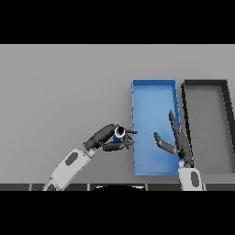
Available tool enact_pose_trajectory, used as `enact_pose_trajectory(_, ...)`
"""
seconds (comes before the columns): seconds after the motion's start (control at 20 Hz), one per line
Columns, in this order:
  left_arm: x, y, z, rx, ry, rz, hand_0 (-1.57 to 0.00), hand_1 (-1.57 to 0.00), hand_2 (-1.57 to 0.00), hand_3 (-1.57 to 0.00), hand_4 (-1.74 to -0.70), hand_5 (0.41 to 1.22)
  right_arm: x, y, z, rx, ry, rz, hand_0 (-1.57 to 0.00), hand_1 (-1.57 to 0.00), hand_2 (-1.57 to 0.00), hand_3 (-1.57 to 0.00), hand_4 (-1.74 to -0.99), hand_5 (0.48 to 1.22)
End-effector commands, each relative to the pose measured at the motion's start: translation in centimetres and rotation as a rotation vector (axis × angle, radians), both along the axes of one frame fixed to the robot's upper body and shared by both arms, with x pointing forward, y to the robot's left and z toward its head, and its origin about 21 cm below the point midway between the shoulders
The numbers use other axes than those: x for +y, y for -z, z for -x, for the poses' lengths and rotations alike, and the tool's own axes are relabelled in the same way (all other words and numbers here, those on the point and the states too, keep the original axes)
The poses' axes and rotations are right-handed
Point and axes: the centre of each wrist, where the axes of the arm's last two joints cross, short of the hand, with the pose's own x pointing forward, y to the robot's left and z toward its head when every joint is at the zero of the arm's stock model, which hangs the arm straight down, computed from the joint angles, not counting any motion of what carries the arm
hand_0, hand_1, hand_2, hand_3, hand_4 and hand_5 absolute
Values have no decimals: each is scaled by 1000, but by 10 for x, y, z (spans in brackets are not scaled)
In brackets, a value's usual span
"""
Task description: Pick up the blue pipe and place it into the blue bin.
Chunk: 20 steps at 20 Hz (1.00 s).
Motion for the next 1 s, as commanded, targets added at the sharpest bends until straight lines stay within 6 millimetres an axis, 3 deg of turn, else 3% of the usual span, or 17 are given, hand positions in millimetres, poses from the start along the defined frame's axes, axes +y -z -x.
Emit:
enact_pose_trajectory(0.0, -2, -1, 0, 5, -3, -4, -1568, -1568, -1568, -1442, -1729, 1219, 0, 0, 0, 2, 0, -5, 1, 1, 1, 1, -1177, 629)
enact_pose_trajectory(0.25, 1, 2, 5, 8, 4, -10, -1570, -1570, -1570, -1443, -1731, 1220, 1, 1, 4, -8, -2, -14, 1, 1, 1, 1, -1209, 623)
enact_pose_trajectory(0.4, 5, 1, 3, -1, 2, -18, -1570, -1571, -1571, -1438, -1731, 1220, -1, -4, 2, -21, -16, -34, 1, 1, 1, 1, -1191, 619)
enact_pose_trajectory(0.6, 4, -1, 0, -1, 5, -16, -1571, -1571, -1571, -1440, -1731, 1221, -8, -39, -4, -52, -199, -151, 1, 1, 1, 1, -1203, 573)
enact_pose_trajectory(0.75, 1, 2, 4, -4, 9, -15, -1571, -1571, -1571, -1440, -1731, 1221, -9, -76, -11, -65, -371, -119, 1, 1, 1, 1, -1250, 532)
enact_pose_trajectory(0.95, 3, 2, 2, 8, 5, -25, -1571, -1571, -1571, -1439, -1731, 1221, 15, -116, -15, -94, -583, -49, 1, 1, 1, 1, -1297, 523)
